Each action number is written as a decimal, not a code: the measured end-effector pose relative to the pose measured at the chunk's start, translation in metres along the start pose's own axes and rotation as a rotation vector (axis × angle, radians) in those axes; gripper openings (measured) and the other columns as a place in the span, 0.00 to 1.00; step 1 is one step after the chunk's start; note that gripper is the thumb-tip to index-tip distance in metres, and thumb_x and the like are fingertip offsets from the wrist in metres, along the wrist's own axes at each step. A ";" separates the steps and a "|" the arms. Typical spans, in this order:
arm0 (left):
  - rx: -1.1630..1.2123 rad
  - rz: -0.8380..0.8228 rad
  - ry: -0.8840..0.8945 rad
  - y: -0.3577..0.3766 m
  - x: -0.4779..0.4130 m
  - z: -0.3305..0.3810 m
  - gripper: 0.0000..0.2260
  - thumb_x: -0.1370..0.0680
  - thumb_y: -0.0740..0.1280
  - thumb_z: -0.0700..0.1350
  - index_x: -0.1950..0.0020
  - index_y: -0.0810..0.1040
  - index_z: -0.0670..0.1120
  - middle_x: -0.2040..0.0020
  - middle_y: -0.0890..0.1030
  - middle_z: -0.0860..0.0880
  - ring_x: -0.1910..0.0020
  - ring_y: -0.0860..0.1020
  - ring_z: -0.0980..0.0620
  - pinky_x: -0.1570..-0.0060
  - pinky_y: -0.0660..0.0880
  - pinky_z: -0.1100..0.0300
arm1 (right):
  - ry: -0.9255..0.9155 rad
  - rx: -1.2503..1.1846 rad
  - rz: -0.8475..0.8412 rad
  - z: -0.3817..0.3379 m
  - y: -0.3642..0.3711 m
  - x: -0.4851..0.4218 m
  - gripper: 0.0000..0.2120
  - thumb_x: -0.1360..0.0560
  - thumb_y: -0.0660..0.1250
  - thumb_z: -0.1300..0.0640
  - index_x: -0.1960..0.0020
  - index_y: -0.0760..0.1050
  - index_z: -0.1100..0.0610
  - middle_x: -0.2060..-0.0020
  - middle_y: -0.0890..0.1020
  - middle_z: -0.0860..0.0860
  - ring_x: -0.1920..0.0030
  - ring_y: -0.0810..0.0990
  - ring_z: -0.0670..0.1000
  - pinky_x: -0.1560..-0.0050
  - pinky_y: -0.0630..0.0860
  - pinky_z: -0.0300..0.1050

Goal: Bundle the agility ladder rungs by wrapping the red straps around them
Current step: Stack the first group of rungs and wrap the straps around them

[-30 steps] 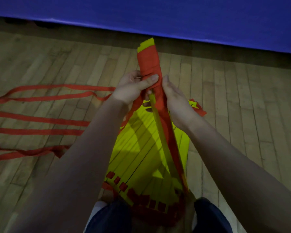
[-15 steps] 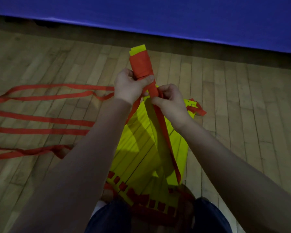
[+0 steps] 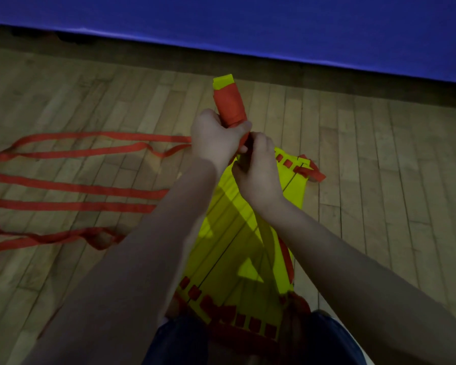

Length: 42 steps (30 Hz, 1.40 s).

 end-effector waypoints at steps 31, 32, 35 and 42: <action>0.053 -0.528 0.012 0.000 0.001 -0.013 0.03 0.24 0.70 0.45 0.58 0.81 0.50 0.70 0.82 0.53 0.74 0.76 0.58 0.64 0.71 0.58 | 0.478 -0.929 -0.153 0.025 -0.039 -0.017 0.14 0.27 0.61 0.74 0.47 0.78 0.63 0.62 0.84 0.56 0.63 0.82 0.54 0.60 0.79 0.46; 0.041 -0.523 0.013 0.001 0.003 -0.013 0.04 0.24 0.69 0.45 0.58 0.81 0.50 0.72 0.81 0.54 0.75 0.75 0.59 0.67 0.71 0.60 | 0.513 -0.969 -0.135 0.025 -0.037 -0.018 0.12 0.28 0.60 0.72 0.48 0.78 0.64 0.62 0.83 0.58 0.63 0.82 0.55 0.59 0.79 0.47; 0.055 -0.489 -0.007 0.003 0.005 -0.014 0.04 0.23 0.69 0.45 0.59 0.80 0.49 0.76 0.78 0.55 0.78 0.74 0.59 0.71 0.71 0.62 | 0.588 -0.979 -0.087 0.024 -0.030 -0.019 0.09 0.29 0.64 0.58 0.53 0.78 0.62 0.62 0.81 0.59 0.61 0.81 0.57 0.56 0.77 0.49; 0.171 -0.586 0.052 0.003 0.013 -0.001 0.04 0.28 0.72 0.43 0.61 0.78 0.47 0.75 0.80 0.53 0.78 0.75 0.59 0.75 0.70 0.66 | 0.512 -0.950 -0.130 0.015 -0.037 -0.021 0.14 0.22 0.64 0.52 0.50 0.76 0.64 0.65 0.81 0.58 0.68 0.80 0.53 0.65 0.78 0.44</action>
Point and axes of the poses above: each hand's wrist, its own x-axis away from the middle knuckle, its own y-axis out of the palm, z = x × y, the point moved 5 cm from there along -x, towards the middle knuckle
